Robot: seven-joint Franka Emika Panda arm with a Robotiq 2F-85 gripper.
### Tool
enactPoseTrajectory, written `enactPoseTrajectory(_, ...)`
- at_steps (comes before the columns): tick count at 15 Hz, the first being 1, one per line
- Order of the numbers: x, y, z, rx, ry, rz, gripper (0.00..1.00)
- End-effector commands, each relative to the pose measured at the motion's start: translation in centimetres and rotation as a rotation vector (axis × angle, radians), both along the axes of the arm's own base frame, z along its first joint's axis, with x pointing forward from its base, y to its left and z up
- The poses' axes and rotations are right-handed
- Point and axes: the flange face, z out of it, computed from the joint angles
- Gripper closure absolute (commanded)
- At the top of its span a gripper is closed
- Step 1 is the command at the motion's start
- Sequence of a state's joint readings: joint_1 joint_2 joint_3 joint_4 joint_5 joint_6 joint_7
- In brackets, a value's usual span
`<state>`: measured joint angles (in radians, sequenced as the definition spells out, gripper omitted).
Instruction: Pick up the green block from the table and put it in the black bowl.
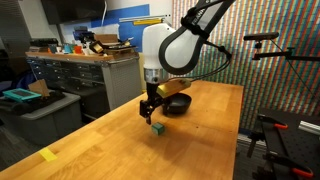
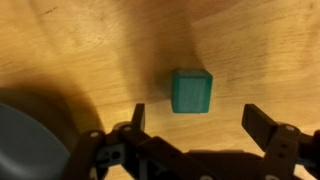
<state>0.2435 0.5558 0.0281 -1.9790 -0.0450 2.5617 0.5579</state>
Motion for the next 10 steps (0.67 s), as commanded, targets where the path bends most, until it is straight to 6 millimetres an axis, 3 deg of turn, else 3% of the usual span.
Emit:
enactPoseTrajectory(1,1.1,1.6,-1.0,0.003,-0.01,-0.007,0.0)
enactPoseTrajectory(8,1.6,0.6,-3.5,-0.01,0.012,-0.021,0.0)
enactPoseTrajectory(9,1.6,0.5,-3.8,-0.01,0.015,-0.023,0.04)
enactPoseTrajectory(10,1.6,0.4,-4.0,-0.007,0.016,-0.026,0.26)
